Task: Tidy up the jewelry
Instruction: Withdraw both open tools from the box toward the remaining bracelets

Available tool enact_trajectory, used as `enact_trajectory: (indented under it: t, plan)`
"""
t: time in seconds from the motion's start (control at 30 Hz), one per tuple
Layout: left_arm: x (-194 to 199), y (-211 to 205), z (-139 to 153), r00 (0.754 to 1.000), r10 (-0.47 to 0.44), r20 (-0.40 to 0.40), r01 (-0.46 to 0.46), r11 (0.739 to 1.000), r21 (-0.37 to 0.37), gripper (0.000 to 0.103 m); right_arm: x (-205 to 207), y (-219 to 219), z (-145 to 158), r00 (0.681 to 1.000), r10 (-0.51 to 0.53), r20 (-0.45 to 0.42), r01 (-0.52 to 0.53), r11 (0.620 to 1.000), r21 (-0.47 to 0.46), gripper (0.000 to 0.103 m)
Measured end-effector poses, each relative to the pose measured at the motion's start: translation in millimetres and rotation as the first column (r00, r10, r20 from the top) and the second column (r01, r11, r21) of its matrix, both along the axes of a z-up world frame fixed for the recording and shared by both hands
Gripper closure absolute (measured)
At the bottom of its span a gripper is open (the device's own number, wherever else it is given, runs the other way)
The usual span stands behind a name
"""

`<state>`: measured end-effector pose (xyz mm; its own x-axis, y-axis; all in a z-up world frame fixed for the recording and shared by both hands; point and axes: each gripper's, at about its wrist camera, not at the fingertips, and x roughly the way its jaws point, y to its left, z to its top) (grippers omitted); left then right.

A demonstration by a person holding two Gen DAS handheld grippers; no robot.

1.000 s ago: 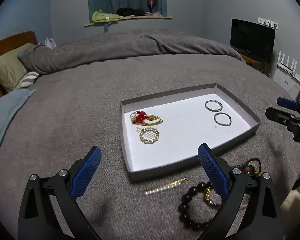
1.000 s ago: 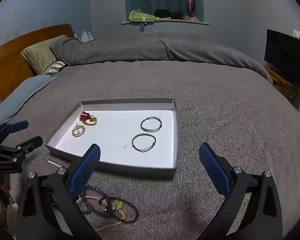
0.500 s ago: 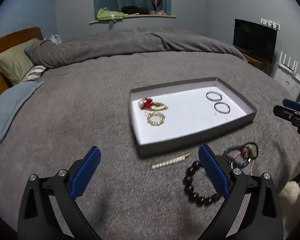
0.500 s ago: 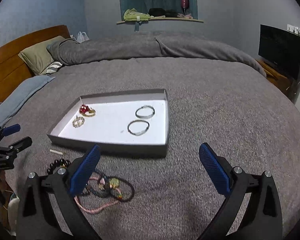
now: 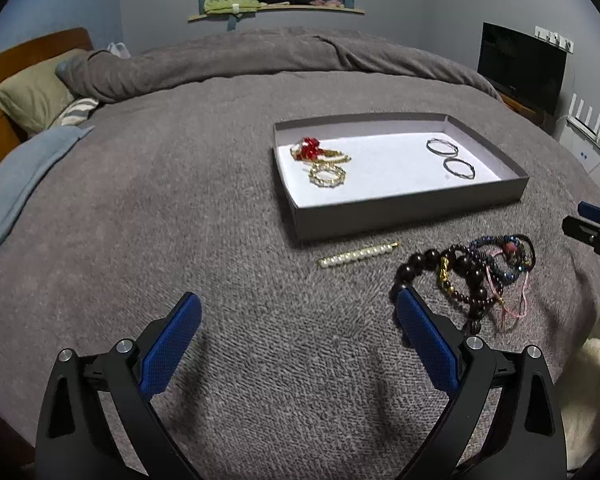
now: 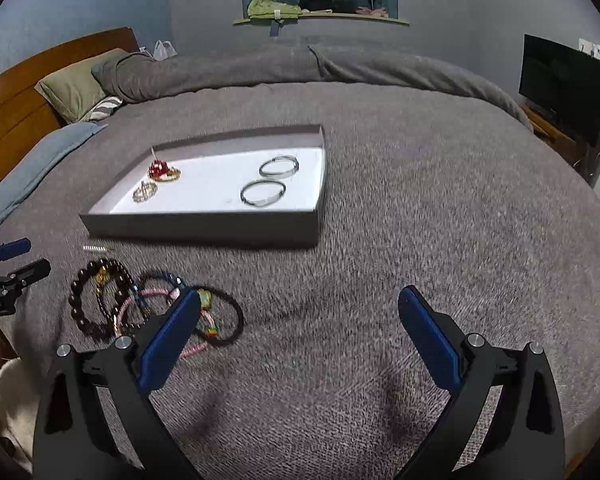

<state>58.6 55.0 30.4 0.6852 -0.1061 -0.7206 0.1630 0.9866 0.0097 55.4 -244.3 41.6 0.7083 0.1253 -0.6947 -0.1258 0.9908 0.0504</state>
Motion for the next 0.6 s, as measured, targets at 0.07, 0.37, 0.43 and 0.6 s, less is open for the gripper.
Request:
enact_trajectory:
  t: [0.07, 0.37, 0.43, 0.6]
  plan:
    - [-1.1, -2.6, -3.2, 1.000, -0.008, -0.007, 0.008, 1.000, -0.010, 0.006, -2.1, -1.0, -4.5, 1.000, 0.003, -0.004, -0.003, 1.000, 0.002, 0.005]
    - [-2.1, -27.8, -13.5, 0.997, -0.069, -0.023, 0.069, 0.998, 0.012, 0.006, -11.8, 6.1, -23.0, 0.998, 0.061, -0.025, -0.061, 0.998, 0.016, 0.005]
    - [-1.6, -32.3, -15.3, 0.997, -0.079, -0.027, 0.079, 0.997, 0.017, 0.006, -11.3, 10.2, -24.2, 0.996, 0.080, -0.026, -0.080, 0.997, 0.021, 0.005]
    - [-2.4, -37.9, -17.9, 0.995, -0.094, -0.029, 0.095, 0.995, 0.029, 0.006, -10.2, 18.4, -25.0, 0.994, 0.111, -0.021, -0.111, 0.994, 0.017, 0.006]
